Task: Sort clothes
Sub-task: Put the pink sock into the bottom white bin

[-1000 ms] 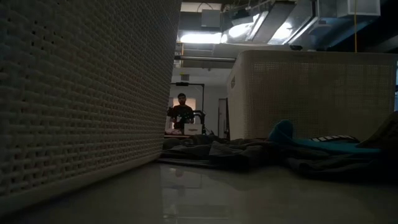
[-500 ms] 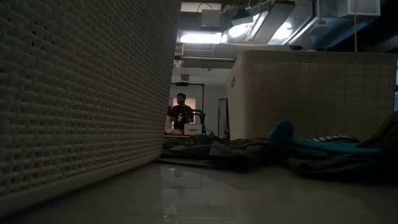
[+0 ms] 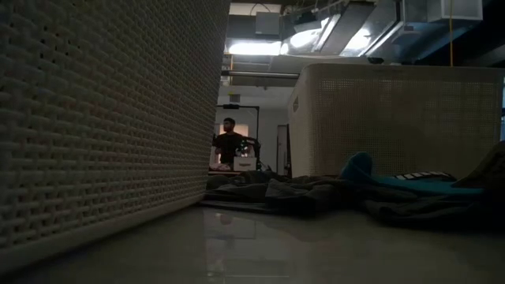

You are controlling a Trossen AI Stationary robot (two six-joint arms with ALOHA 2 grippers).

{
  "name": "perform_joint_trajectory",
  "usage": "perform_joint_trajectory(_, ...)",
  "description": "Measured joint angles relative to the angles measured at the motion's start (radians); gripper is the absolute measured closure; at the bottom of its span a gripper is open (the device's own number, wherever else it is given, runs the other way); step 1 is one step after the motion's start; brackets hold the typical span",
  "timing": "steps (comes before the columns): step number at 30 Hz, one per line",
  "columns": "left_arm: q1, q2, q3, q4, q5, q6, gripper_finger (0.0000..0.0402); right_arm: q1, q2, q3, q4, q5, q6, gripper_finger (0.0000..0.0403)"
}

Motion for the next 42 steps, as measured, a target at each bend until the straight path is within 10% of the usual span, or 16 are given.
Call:
perform_joint_trajectory(11, 0.000, 0.000, 0.000, -0.002, 0.000, -0.010, 0.0245, -0.010, 0.000, 0.035, -0.094, -0.048, -0.033, 0.0390)
perform_joint_trajectory(22, 0.000, 0.000, 0.000, -0.002, 0.000, -0.010, 0.0245, -0.065, 0.000, 0.452, -0.321, 0.202, -0.072, 0.0393)
perform_joint_trajectory(31, 0.000, 0.000, 0.000, -0.009, 0.000, -0.010, 0.0245, -0.214, -0.002, 0.735, -0.202, 0.568, -0.538, 0.0396)
perform_joint_trajectory(42, -0.001, 0.000, 0.000, -0.009, 0.000, -0.010, 0.0245, -0.397, -0.001, 0.762, 0.386, 0.470, -1.221, 0.0384)
